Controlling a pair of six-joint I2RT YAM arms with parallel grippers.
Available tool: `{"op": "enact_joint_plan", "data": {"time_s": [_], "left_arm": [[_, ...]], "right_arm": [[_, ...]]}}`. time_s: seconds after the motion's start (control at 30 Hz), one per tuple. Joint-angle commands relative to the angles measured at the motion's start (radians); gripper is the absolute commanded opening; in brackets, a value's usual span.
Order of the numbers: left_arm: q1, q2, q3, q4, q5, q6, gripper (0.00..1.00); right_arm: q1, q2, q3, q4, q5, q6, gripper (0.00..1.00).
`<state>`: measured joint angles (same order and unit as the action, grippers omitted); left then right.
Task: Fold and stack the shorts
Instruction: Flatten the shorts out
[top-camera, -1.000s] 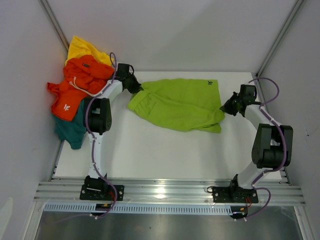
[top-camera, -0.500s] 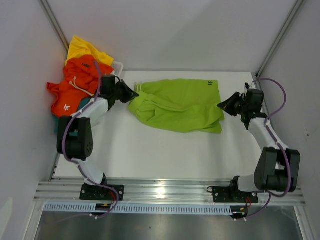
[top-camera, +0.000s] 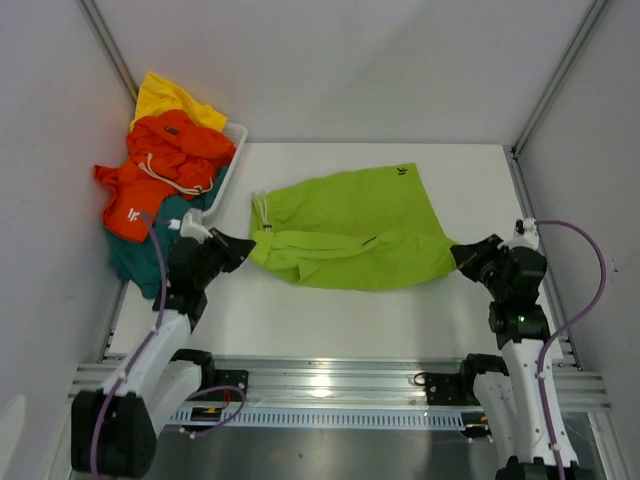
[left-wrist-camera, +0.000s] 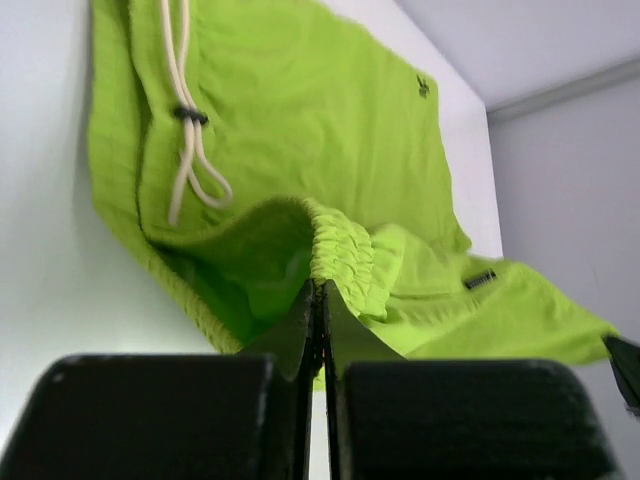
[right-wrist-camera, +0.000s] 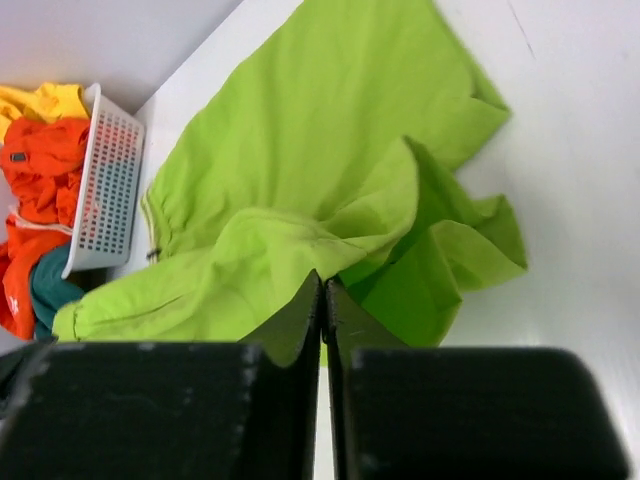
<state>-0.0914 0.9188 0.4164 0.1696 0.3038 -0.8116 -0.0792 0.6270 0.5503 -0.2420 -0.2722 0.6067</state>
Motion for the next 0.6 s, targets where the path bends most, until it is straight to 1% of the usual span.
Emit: {"op": "enact_joint_plan", "data": {"time_s": [0.0,0.03,0.07,0.1,0.13,0.17,0.2,0.23,0.27,0.3,0.33,0.37,0.4,0.47,0.5,0.53,0.57], "left_arm": [[0.001,-0.206,-0.108,-0.125,-0.220,0.016,0.00],[0.001,-0.319,-0.129,-0.145,-0.251,0.006,0.01],[0.001,-0.375,-0.167,-0.162,-0.276,0.000,0.01],[0.001,-0.424,-0.203,-0.195,-0.293,-0.011,0.01],[0.001,-0.517,-0.224,-0.217,-0.348,-0.020,0.04],[0.001,-0.558,-0.235,-0.234,-0.364,-0.029,0.30],[0.001,-0.598,-0.255,-0.258,-0.376,-0.029,0.39],[0.002,-0.638,-0.270,-0.275,-0.397,-0.029,0.48],[0.001,-0.714,-0.280,-0.291,-0.405,-0.032,0.66],[0.001,-0.757,-0.306,-0.323,-0.410,-0.038,0.69],[0.001,-0.799,-0.318,-0.334,-0.419,-0.041,0.73],[0.001,-0.881,-0.329,-0.340,-0.420,-0.043,0.82],[0.001,-0.912,-0.349,-0.340,-0.413,-0.040,0.83],[0.001,-0.975,-0.364,-0.332,-0.379,-0.031,0.81],[0.001,-0.991,-0.361,-0.335,-0.376,-0.029,0.81],[0.001,-0.986,-0.355,-0.344,-0.373,-0.029,0.81],[0.001,-0.971,-0.332,-0.344,-0.364,-0.018,0.82]], "right_arm": [[0.015,-0.133,-0.064,-0.124,0.120,0.065,0.03],[0.016,-0.168,-0.078,-0.149,0.146,0.083,0.11],[0.018,-0.202,-0.105,-0.161,0.162,0.091,0.21],[0.019,-0.267,-0.113,-0.178,0.181,0.102,0.28],[0.019,-0.303,-0.121,-0.209,0.212,0.108,0.37],[0.019,-0.338,-0.130,-0.223,0.223,0.116,0.53],[0.021,-0.405,-0.128,-0.241,0.264,0.122,0.65],[0.021,-0.438,-0.125,-0.281,0.272,0.123,0.74],[0.021,-0.470,-0.124,-0.290,0.304,0.117,0.73],[0.021,-0.522,-0.119,-0.305,0.326,0.113,0.72],[0.021,-0.539,-0.118,-0.306,0.332,0.111,0.72],[0.021,-0.546,-0.119,-0.296,0.329,0.102,0.74],[0.021,-0.540,-0.131,-0.249,0.286,0.096,0.74],[0.021,-0.448,-0.142,-0.200,0.213,0.090,0.73],[0.021,-0.396,-0.147,-0.142,0.153,0.088,0.73],[0.022,-0.271,-0.144,-0.114,0.128,0.084,0.73],[0.024,-0.203,-0.139,-0.080,0.105,0.074,0.72]]}}
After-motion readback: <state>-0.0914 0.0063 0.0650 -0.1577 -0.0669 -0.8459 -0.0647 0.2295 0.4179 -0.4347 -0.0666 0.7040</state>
